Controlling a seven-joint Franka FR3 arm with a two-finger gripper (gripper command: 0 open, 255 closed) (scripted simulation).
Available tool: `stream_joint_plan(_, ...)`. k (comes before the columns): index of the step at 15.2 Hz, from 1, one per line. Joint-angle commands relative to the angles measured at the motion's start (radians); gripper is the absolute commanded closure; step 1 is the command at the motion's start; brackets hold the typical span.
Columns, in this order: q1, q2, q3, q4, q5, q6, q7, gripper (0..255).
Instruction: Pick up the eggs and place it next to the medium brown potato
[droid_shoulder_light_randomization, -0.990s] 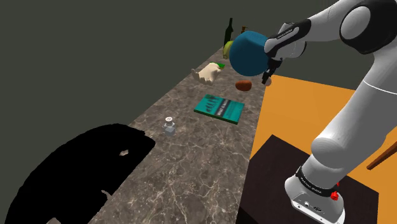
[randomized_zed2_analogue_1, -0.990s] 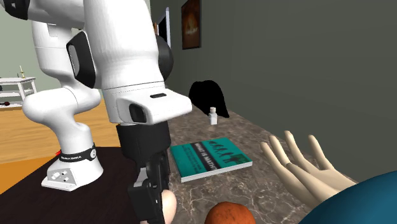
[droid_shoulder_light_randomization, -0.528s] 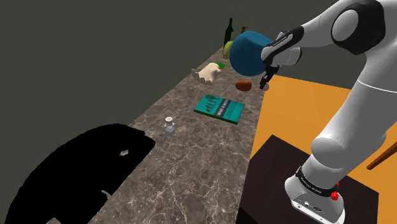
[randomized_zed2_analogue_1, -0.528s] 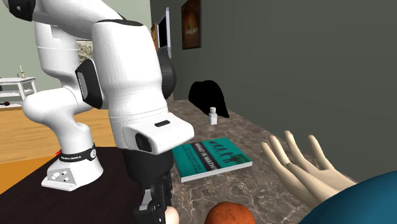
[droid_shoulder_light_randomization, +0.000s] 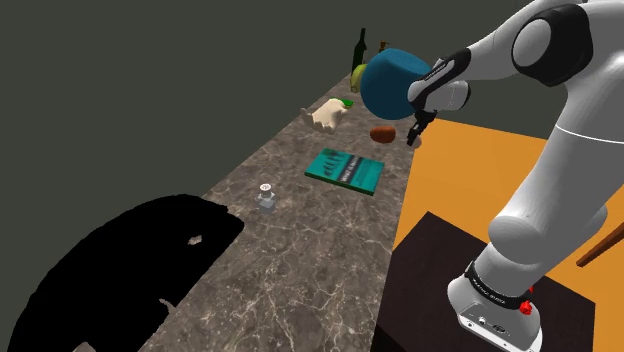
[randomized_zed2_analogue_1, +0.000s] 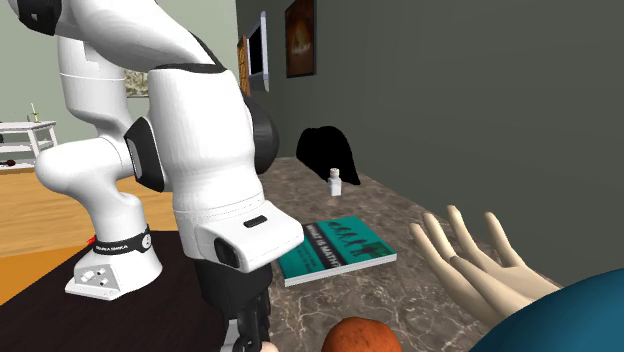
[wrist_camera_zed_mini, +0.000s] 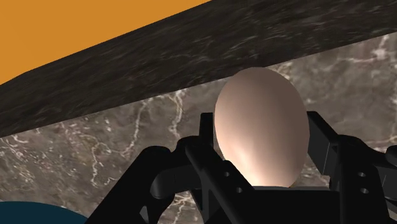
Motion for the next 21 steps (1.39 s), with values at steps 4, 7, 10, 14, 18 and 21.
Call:
stream_joint_plan(4,0.0,0.0,0.0,0.0,0.0,0.001,0.0,255)
stream_joint_plan(7,0.0,0.0,0.0,0.0,0.0,0.001,0.0,0)
stream_joint_plan(10,0.0,0.0,0.0,0.0,0.0,0.001,0.0,0)
stream_joint_plan(14,0.013,-0.108,-0.014,0.008,-0.072,-0.106,0.05,0)
stream_joint_plan(18,0.012,-0.108,-0.013,0.008,-0.072,-0.106,0.05,0)
stream_joint_plan(21,0.012,-0.108,-0.013,0.008,-0.072,-0.106,0.05,0)
